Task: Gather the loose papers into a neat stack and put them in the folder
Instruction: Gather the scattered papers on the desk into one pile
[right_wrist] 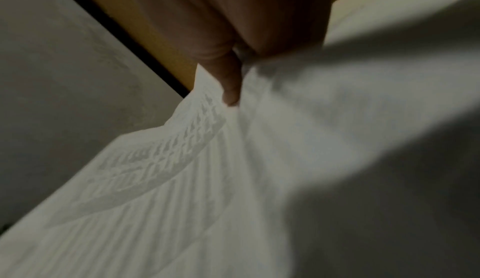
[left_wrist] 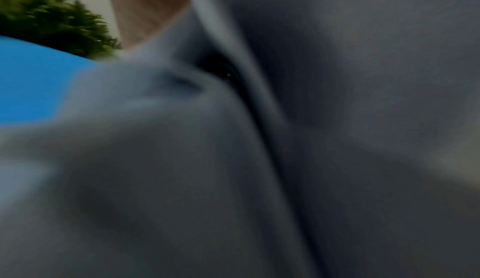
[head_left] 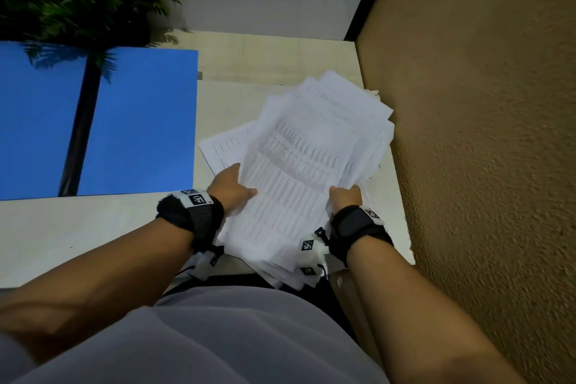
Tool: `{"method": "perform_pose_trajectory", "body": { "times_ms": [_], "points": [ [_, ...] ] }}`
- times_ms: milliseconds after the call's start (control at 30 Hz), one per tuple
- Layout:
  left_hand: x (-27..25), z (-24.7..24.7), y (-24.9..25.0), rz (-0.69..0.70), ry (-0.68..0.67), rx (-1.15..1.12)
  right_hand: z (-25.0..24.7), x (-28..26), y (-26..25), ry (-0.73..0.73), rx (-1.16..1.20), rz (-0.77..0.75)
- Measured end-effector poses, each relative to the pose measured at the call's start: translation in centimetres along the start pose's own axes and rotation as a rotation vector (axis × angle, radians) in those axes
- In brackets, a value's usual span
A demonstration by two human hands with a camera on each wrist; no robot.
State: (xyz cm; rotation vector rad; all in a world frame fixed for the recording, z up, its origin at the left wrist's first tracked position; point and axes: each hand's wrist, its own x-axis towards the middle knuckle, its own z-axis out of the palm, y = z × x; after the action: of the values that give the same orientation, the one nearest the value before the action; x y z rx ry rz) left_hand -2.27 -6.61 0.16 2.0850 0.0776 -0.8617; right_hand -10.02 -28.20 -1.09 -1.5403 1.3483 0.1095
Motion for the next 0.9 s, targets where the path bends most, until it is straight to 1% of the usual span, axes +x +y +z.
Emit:
{"method": "perform_pose_trajectory", "body": {
  "times_ms": [33, 133, 200, 233, 333, 433, 567, 667, 700, 767, 833, 900],
  "points": [
    [0.1, -0.4, -0.3, 0.007, 0.036, -0.055, -0.2, -0.1, -0.2, 0.004, 0.055, -0.009],
    [-0.4, -2.2, -1.3, -0.004, 0.115, -0.262, -1.7, 0.8, -0.1, 0.103, 0.085, -0.069],
    [-0.4, -3.5, -2.5, -0.063, 0.134, -0.392, -2.6, 1.4, 0.4, 0.123, 0.029, -0.067],
    [-0.4, -3.9, -3.0, -0.094, 0.123, -0.417, -2.8, 1.3, 0.4, 0.104, -0.006, -0.066],
    [0.1, -4.2, -4.3, -0.163, 0.070, -0.375, -2.3, 1.6, 0.1, 0.007, -0.032, -0.068],
    [0.7, -3.6, -4.8, -0.186, 0.093, -0.342, -1.5, 0.8, -1.4, -0.067, 0.058, -0.094],
    [0.7, -3.0, -4.4, -0.171, 0.117, -0.214, 0.2, 0.5, -2.7, -0.096, 0.136, -0.080],
    [0.7, -3.1, -4.4, -0.142, 0.133, -0.156, 1.5, 0.9, -2.5, -0.154, 0.116, -0.108],
    [0.7, -3.2, -4.5, -0.134, 0.134, -0.149, 1.6, 0.8, -2.7, -0.148, 0.095, -0.099],
    [0.4, -3.2, -4.8, -0.128, 0.136, -0.186, 1.8, 1.0, -2.5, -0.083, 0.034, -0.128],
    [0.0, -3.2, -5.3, -0.133, 0.137, -0.289, 1.0, 0.7, -2.6, 0.044, 0.070, -0.145],
    [-0.4, -3.5, -5.6, -0.140, 0.130, -0.319, -0.4, 0.1, -2.6, 0.174, 0.134, -0.188]
  ]
}}
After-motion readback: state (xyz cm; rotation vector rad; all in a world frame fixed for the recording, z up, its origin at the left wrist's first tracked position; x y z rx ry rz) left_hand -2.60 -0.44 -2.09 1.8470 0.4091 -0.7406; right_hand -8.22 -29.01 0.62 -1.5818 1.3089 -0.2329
